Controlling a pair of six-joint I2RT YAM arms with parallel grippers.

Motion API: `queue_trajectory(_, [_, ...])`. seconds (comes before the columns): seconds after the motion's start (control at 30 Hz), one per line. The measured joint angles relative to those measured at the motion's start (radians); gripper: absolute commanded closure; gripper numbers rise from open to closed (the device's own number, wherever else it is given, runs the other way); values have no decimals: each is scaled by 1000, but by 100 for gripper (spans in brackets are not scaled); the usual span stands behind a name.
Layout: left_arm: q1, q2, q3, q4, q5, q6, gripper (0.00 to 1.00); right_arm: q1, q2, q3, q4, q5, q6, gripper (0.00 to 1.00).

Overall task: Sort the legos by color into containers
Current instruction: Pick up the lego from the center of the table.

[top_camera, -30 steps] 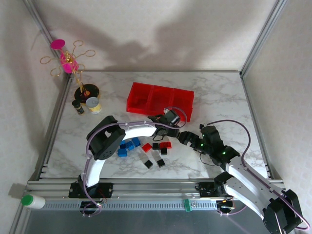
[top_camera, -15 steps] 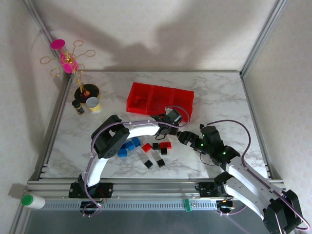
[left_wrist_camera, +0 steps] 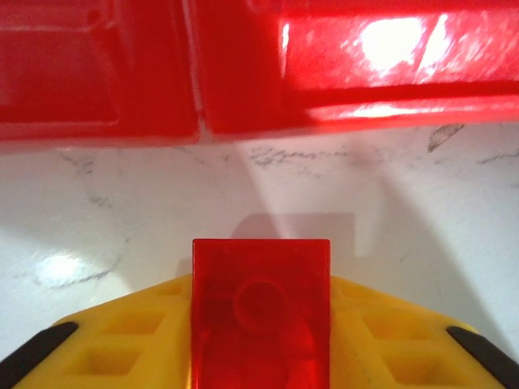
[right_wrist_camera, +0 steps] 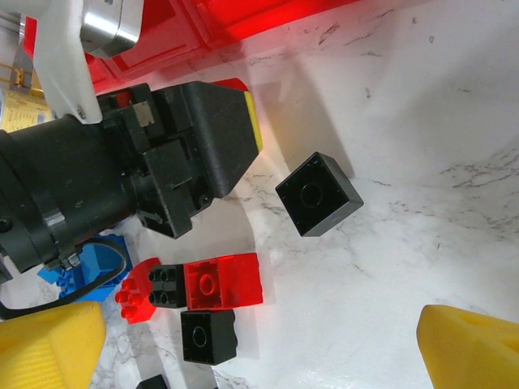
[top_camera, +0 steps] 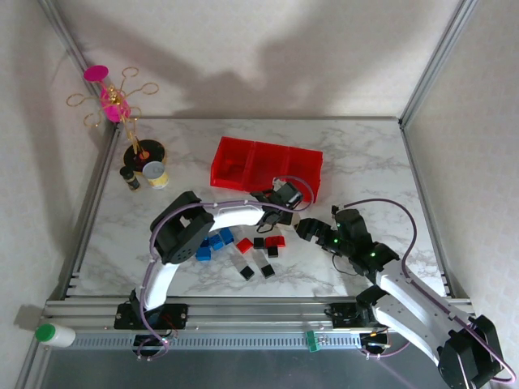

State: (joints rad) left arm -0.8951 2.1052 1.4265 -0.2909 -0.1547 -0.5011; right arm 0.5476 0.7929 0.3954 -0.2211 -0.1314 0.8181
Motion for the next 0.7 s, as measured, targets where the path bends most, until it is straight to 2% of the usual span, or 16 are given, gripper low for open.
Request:
queue_trajectory(0.4, [10,-259,-167,4,0,-1,72,0,43,47,66,-46,-48,1])
queue_trajectory(0.7, [94,-420,-235,-2,-19,-15,74,24,141,78,167,-79,-50,1])
